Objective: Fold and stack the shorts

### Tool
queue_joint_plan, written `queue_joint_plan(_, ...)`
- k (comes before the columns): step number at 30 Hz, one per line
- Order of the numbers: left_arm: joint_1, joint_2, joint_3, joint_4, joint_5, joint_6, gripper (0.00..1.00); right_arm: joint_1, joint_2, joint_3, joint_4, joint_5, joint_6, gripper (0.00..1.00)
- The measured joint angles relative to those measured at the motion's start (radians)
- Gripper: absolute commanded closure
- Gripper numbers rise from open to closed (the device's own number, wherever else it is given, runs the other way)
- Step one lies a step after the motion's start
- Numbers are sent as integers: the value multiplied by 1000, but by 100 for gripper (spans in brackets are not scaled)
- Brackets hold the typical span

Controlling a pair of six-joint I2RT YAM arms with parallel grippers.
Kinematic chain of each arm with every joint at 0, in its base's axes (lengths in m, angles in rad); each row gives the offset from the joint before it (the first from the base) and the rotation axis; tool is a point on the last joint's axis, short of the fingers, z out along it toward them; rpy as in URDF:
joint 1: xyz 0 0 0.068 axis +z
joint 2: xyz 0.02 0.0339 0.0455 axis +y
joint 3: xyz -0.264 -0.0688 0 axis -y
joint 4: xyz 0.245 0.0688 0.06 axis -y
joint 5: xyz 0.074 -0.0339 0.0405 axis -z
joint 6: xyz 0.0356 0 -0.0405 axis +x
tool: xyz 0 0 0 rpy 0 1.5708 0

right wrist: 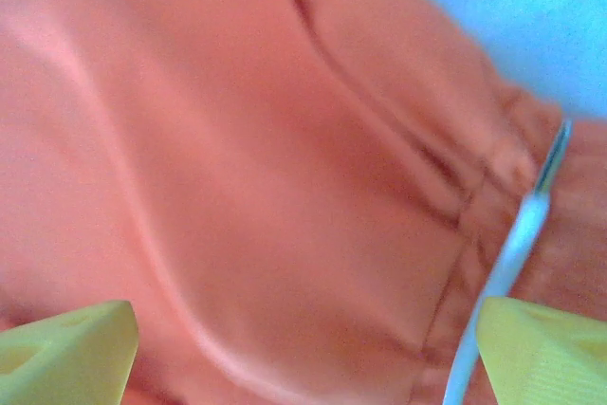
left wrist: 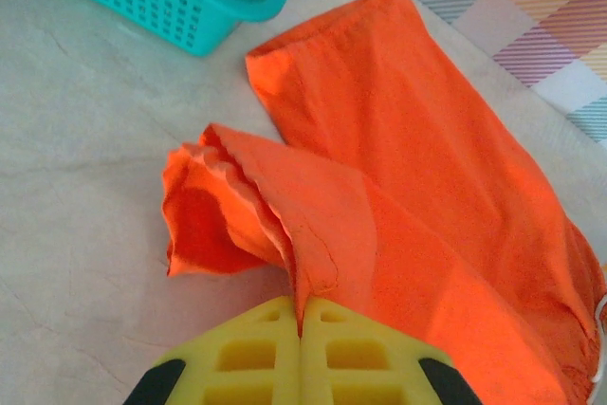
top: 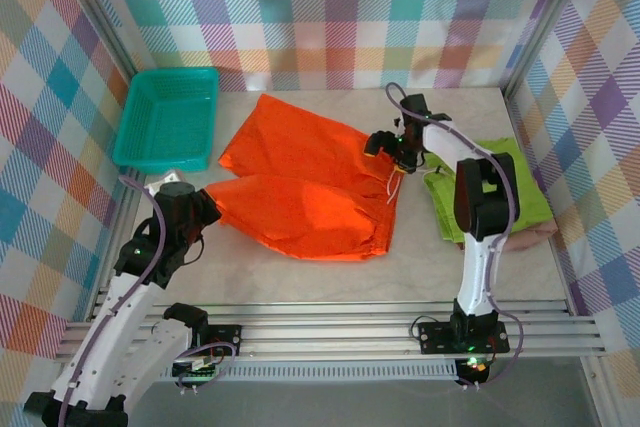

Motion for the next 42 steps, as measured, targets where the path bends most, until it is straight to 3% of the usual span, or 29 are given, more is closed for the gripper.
queue_joint_plan(7,0,14,-61,27,29,-35,100,63,-537,-426,86,-27,139,18)
queue_joint_plan(13,0,25,-78,61,42,-48,100,90,-805,-761,122,-4,328,24)
queue_joint_plan(20,0,25,-84,69,42,-51,100,148,-893,-962,142,14,509,33)
queue_joint_plan(35,-1,32,-92,85,42,-51,100,251,-771,-988,263,14,645,44)
queue_joint_plan(39,-1,32,-92,91,42,-51,100,257,-743,-988,275,15,653,50)
queue_joint_plan(42,-1,35,-92,91,42,-51,100,259,-720,-988,289,16,660,59)
